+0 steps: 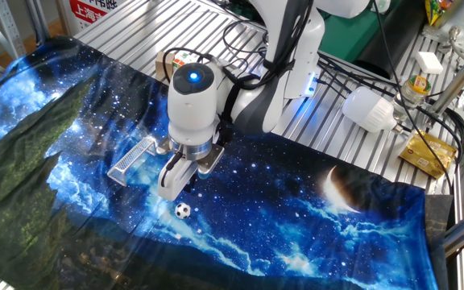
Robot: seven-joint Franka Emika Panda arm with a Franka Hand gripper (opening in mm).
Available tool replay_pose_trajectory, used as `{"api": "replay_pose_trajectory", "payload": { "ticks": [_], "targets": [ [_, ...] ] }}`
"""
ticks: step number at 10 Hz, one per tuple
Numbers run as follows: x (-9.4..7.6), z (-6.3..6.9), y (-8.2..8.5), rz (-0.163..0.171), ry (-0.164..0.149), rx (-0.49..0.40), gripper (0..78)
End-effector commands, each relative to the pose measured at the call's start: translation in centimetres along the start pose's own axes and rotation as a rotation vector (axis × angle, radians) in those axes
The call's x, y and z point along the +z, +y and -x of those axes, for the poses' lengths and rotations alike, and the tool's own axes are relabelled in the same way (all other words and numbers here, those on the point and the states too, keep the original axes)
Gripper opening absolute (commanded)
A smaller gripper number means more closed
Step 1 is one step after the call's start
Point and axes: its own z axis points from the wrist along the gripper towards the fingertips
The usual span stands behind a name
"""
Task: Push the soccer ball into the goal
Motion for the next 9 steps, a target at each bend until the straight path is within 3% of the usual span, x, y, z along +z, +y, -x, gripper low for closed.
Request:
{"api": "replay_pose_trajectory", "payload": {
  "ticks": [1, 4, 9],
  "targets": [
    [-0.63, -1.42, -0.38, 0.000, 0.034, -0.011, 0.0],
    [-0.72, -1.63, -0.52, 0.005, 0.067, -0.047, 0.0],
    [-0.38, -2.24, 0.25, 0.020, 0.080, -0.080, 0.0]
  ]
}}
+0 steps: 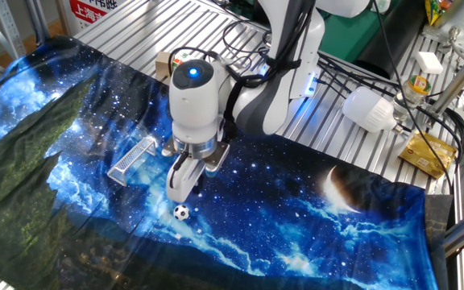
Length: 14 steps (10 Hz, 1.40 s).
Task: Push the soccer ball into the goal
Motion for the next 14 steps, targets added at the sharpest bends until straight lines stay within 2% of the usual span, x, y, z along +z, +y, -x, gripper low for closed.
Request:
{"api": "replay_pose_trajectory", "payload": {
  "ticks": [1, 3, 5, 7, 9, 10, 11, 12, 14],
  "targets": [
    [0.20, -0.20, 0.25, 0.011, 0.005, -0.029, 0.0],
    [0.20, -0.19, 0.55, 0.015, 0.004, -0.075, 0.0],
    [0.18, -0.18, 0.69, 0.018, 0.015, -0.084, 0.0],
    [0.20, -0.18, 0.70, 0.018, 0.012, -0.096, 0.0],
    [0.20, -0.18, 0.70, 0.010, 0.006, -0.132, 0.0],
    [0.20, -0.18, 0.70, -0.009, 0.017, -0.158, 0.0],
    [0.20, -0.18, 0.70, -0.012, 0.018, -0.163, 0.0],
    [0.20, -0.18, 0.70, -0.012, 0.010, -0.255, 0.0],
    [0.20, -0.18, 0.70, -0.010, 0.014, -0.368, 0.0]
  ]
}}
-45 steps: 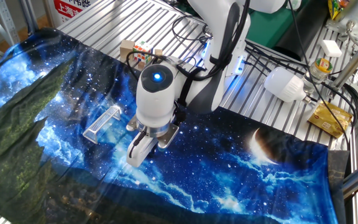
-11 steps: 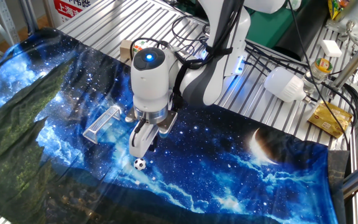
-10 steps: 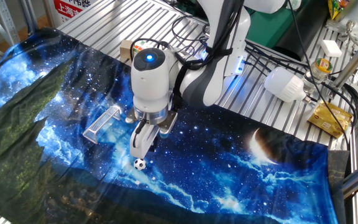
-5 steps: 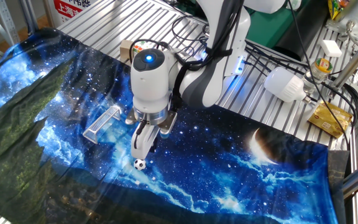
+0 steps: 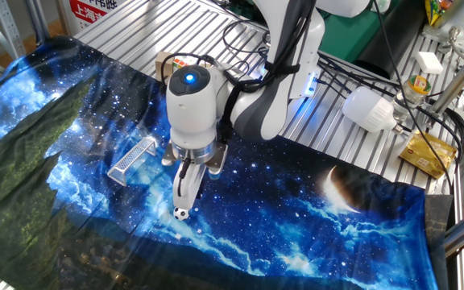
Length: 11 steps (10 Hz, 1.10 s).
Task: Push the soccer ball into the goal
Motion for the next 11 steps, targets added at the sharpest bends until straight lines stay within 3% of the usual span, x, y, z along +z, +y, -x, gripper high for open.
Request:
{"api": "replay_pose_trajectory", "payload": {
  "ticks": [1, 3, 6, 9, 11],
  "targets": [
    [-0.1, 0.0, 0.1, 0.003, 0.001, -0.212, 0.0],
    [-0.1, 0.0, 0.1, 0.003, 0.001, -0.238, 0.0],
    [-0.2, -0.1, 0.1, 0.010, 0.008, -0.207, 0.0],
    [-0.5, -1.8, 0.6, 0.019, 0.028, -0.137, 0.0],
    [0.0, -2.7, 1.6, 0.022, 0.009, -0.089, 0.0]
  ]
}}
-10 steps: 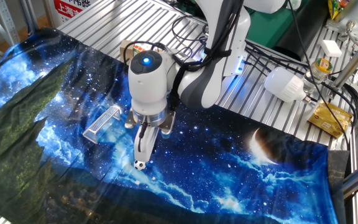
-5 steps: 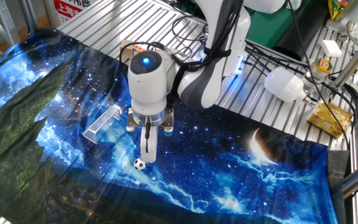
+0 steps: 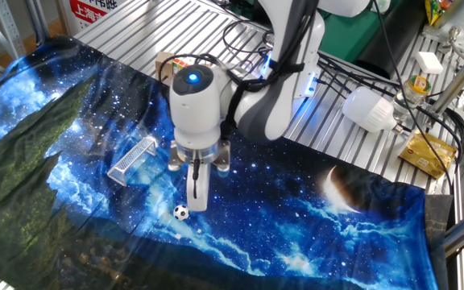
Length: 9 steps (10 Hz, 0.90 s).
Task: Push the soccer ball into the goal
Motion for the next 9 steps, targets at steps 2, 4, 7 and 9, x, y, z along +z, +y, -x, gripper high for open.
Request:
{"api": "replay_pose_trajectory", "payload": {
  "ticks": [2, 4, 7, 9],
  "targets": [
    [-0.1, -1.2, 2.6, 0.007, -0.010, 0.101, 0.0],
    [-0.1, -0.9, 3.3, 0.008, -0.010, 0.138, 0.0],
    [0.0, -0.4, 4.7, 0.009, -0.026, 0.236, 0.0],
    [0.0, -0.2, 5.2, 0.008, -0.029, 0.256, 0.0]
  ]
}}
